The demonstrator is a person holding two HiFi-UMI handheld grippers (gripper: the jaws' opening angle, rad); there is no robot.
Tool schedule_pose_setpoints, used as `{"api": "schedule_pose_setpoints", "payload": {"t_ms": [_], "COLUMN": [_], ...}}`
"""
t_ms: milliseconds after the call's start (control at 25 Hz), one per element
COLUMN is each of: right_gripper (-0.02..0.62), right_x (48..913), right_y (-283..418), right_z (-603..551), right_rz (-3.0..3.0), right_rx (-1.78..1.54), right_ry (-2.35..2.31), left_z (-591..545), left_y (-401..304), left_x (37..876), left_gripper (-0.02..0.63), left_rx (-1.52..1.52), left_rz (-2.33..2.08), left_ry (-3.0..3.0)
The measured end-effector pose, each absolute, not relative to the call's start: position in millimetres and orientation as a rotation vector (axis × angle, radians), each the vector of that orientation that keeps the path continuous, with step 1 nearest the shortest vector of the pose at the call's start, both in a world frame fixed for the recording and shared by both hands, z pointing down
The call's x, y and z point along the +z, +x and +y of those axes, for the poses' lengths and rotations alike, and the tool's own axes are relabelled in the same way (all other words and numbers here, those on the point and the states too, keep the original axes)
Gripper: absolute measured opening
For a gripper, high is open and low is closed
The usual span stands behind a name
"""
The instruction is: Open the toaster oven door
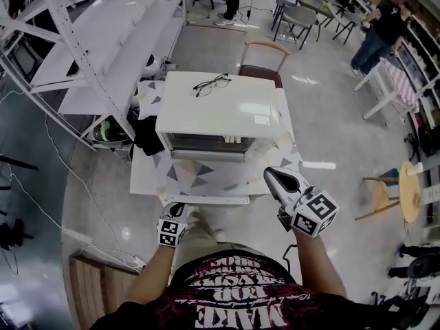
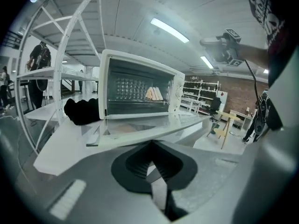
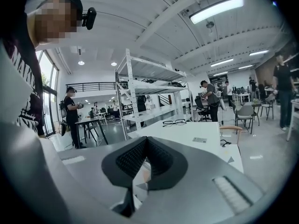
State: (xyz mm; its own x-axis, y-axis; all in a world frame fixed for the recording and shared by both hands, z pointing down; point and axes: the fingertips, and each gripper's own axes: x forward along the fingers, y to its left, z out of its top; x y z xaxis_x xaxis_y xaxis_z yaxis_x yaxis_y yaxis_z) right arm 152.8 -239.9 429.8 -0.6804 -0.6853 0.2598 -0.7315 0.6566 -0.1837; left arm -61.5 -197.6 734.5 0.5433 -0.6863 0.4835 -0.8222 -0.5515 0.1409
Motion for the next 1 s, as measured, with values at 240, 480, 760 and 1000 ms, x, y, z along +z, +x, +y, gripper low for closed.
{"api": "schedule_pose_setpoints", "payload": {"t_ms": [240, 480, 760, 1000], "right_gripper": [0.026, 0.026, 0.026, 0.026], "right_x": [440, 444, 445, 448], "right_y": [146, 145, 149, 148], "right_z": [-233, -227, -224, -221], "right_rz": [-2.703, -2.708, -2.728, -2.755], "right_rx": [0.430, 0.443, 0.451, 0.469], "right_ry": [1.141, 1.125, 1.145, 1.143], "left_z": [-198, -184, -165, -164], "left_y": [-62, -61, -77, -98], "left_x": [744, 755, 762, 734], "left_gripper": [0.002, 0.044, 0.098, 0.062], "left_rx": [0.527, 0.606, 0.677, 0.650], "left_rz": [-1.248, -1.202, -1.186, -1.275], "left_ry": [2.427, 2.421, 2.369, 2.364]}}
